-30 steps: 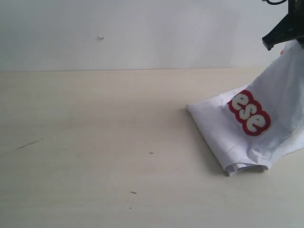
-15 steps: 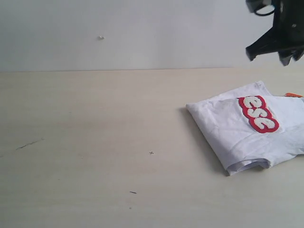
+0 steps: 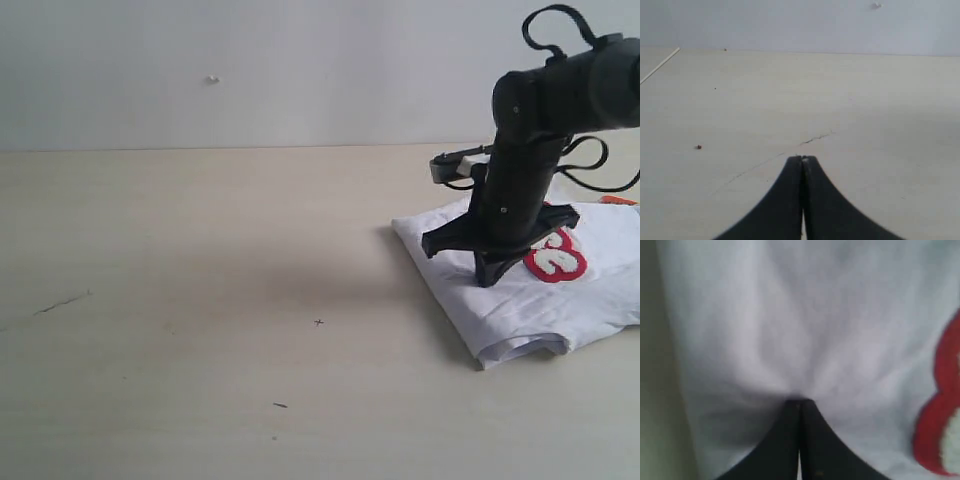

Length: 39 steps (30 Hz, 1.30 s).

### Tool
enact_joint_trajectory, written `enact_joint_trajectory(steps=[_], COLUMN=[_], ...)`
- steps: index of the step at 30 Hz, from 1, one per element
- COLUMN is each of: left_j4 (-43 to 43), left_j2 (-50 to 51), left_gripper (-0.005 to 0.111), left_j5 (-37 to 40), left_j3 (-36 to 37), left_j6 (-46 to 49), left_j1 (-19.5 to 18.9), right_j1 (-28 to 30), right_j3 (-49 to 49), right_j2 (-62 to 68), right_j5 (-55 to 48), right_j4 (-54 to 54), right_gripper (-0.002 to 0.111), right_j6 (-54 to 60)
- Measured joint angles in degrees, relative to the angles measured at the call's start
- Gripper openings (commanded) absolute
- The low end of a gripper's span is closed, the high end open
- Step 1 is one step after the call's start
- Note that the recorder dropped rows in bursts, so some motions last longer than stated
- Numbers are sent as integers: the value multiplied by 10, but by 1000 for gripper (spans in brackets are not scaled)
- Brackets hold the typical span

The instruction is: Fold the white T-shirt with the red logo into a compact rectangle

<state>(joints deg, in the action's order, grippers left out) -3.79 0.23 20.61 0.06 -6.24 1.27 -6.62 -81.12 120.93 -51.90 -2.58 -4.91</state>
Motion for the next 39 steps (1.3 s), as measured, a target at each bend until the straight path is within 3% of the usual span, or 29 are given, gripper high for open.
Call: enact_joint_trajectory(steps=[6, 16, 20, 24, 26, 31, 39], left_j4=[0, 0, 0, 0, 0, 0, 0], left_j2=[0, 0, 0, 0, 0, 0, 0], left_gripper=[0, 0, 0, 0, 0, 0, 0], left_j5=[0, 0, 0, 0, 0, 0, 0], left_j3=[0, 0, 0, 0, 0, 0, 0], left_j6=[0, 0, 0, 0, 0, 0, 0], left_j1=[0, 0, 0, 0, 0, 0, 0], right_j1=[-17, -116, -140, -143, -142, -110, 55], right_j3=[-5, -40, -57, -83, -93, -100, -73], right_j2=[34, 55, 65, 61, 41, -31, -79], right_j5=[35, 115, 115, 87, 69, 32, -43], right_j4=[56, 163, 201, 215, 202, 111, 45], right_gripper=[0, 2, 19, 48, 51, 51, 51], right_j6=[39, 105, 129, 132, 131, 64, 32])
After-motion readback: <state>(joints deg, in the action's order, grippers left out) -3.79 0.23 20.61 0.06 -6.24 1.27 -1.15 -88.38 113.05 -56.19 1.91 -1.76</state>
